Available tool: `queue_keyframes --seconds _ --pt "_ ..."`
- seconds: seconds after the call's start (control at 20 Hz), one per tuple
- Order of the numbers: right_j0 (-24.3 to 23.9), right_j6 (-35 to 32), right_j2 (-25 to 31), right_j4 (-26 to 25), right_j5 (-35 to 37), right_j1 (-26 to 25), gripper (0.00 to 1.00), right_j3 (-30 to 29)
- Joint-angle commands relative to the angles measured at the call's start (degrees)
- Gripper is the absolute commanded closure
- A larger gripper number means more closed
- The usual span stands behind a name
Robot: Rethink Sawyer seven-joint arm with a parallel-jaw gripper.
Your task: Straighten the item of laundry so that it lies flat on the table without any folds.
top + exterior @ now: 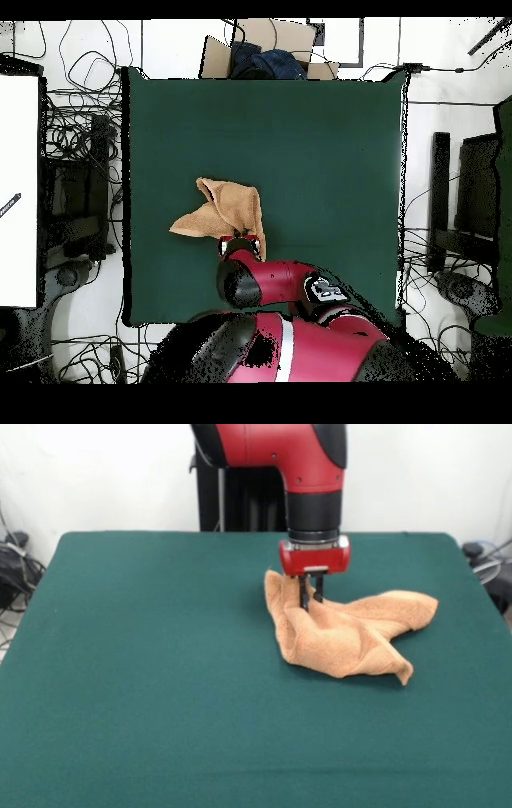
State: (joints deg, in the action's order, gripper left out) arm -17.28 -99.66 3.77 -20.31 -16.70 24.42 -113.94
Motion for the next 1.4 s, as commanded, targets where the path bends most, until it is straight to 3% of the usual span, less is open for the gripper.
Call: queue_keyframes --seconds 0.05,0.15,0.5,0.8,1.4 --pt "-0.5 -7.8 2.1 0.6 -0.8 -11.7 1.00 9.1" --pt "-1.4 -8.1 3.0 0.2 1.2 -9.7 1.00 6.2" --pt "-7.3 -5.7 10.4 1.3 18.5 10.5 1.00 -8.1" --pt "-11.7 -5.3 14.2 1.5 22.2 15.1 1.00 -11.9" --pt "-21.4 0.2 23.5 7.7 41.5 25.6 1.00 -13.8"
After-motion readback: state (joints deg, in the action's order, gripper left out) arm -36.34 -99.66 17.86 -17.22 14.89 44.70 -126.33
